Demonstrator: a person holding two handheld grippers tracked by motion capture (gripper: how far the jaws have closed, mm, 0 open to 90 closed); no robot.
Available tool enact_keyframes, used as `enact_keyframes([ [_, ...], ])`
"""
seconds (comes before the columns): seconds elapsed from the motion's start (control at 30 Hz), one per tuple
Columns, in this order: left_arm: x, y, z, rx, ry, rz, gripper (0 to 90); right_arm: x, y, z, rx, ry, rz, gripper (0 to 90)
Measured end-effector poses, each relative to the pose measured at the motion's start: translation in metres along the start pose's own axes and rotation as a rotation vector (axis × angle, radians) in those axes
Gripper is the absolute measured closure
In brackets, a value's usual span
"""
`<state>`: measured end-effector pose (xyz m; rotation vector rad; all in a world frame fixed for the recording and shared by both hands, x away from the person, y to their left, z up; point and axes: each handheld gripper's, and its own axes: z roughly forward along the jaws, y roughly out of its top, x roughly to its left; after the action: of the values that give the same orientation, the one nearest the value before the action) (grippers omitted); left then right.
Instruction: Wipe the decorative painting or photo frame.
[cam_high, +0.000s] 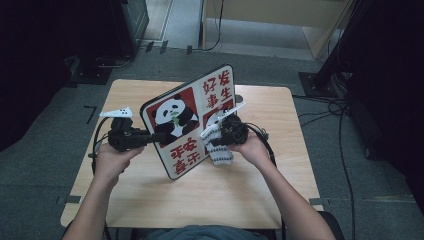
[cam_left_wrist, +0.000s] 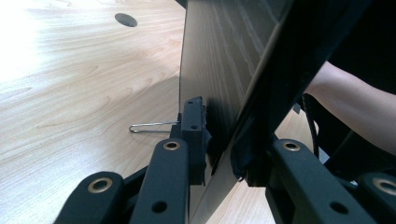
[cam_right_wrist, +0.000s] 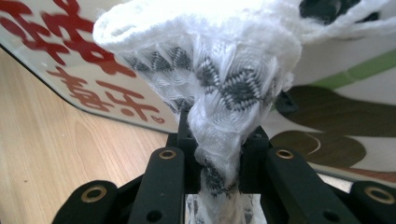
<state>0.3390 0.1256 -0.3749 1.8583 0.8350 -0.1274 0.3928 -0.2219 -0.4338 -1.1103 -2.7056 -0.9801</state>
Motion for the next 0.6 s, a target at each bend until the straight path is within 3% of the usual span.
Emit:
enact_keyframes([
  [0.3,0.0002,-0.0002,0.0001,-0.002,-0.002,-0.002,75.4,-0.0025,-0.0057,0.0064,0.017,0.016,0.019,76.7],
  [0.6,0.0003,-0.0001,0.0002,-0.004,0.0,-0.004,75.4,-0.0006,-0.0009,-0.0021,-0.008,0.025,0.013,78.1],
])
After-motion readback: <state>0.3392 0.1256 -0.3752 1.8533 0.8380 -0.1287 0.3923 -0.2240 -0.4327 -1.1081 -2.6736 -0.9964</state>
